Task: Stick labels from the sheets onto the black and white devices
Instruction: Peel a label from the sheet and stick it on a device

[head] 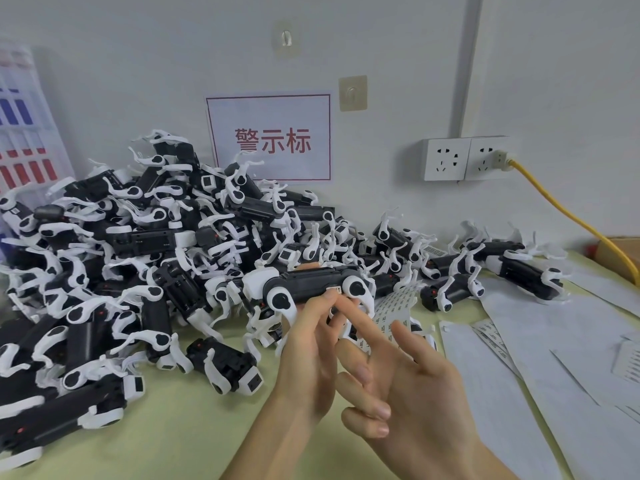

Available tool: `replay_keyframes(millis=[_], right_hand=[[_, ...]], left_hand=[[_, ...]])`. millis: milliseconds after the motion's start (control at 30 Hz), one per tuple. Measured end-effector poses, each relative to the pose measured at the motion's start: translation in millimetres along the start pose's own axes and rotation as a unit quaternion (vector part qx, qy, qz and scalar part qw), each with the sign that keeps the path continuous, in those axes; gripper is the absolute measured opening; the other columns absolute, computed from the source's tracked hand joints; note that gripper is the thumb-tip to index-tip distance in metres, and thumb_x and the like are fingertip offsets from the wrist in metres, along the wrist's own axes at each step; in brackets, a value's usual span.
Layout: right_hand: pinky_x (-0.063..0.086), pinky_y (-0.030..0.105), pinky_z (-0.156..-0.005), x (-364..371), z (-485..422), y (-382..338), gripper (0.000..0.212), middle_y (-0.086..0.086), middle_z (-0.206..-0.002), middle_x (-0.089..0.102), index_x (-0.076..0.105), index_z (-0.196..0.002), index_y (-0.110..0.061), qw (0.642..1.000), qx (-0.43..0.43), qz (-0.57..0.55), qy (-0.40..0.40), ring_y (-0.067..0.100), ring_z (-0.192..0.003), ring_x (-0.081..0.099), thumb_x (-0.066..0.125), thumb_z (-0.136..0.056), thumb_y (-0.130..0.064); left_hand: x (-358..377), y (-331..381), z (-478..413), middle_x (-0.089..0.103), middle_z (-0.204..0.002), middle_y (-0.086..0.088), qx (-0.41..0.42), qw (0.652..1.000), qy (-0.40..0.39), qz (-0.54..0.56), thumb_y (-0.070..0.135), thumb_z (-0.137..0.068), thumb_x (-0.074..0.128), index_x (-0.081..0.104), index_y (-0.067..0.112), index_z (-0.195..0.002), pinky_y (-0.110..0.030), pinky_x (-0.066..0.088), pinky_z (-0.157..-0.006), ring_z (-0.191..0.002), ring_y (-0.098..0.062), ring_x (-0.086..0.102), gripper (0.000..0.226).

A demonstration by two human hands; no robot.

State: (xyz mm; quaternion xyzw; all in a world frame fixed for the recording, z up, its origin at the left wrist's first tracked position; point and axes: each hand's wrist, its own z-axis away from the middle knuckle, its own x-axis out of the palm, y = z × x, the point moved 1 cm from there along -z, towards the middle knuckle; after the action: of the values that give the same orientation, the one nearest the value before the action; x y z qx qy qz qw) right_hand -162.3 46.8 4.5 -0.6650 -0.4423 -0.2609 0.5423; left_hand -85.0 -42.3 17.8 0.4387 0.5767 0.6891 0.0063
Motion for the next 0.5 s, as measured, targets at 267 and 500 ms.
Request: replay_keyframes(millis=[267, 500], right_hand=[[0.025, 0.025, -0.045, 0.2, 0.3, -0.4, 0.064, 0.007, -0.079, 0.052, 0.045, -0.153, -0.014, 1.000, 0.002, -0.003, 0.007, 0.016, -0.052, 0.028, 0.061, -0.096, -0.037], [0.023, 0.026, -0.046, -1.4, 1.2, -0.6, 0.065, 0.006, -0.079, 0.052, 0.046, -0.152, -0.012, 1.000, 0.002, -0.002, 0.010, 0.016, -0.054, 0.029, 0.062, -0.095, -0.039]], left_hand=[[-0.9, 0.2, -0.9, 0.070, -0.088, 0.006, -0.008, 1.000, 0.008, -0.006, 0.047, -0.060, 0.079, 0.069, 0.021, -0.085, -0.032, 0.043, -0.096, -0.096, -0.009, 0.070, 0.037], [-1.3, -2.2, -1.6, 0.068, -0.088, 0.008, -0.004, 1.000, 0.020, -0.019, 0.050, -0.061, 0.077, 0.064, 0.021, -0.086, -0.031, 0.043, -0.094, -0.099, -0.007, 0.070, 0.040]])
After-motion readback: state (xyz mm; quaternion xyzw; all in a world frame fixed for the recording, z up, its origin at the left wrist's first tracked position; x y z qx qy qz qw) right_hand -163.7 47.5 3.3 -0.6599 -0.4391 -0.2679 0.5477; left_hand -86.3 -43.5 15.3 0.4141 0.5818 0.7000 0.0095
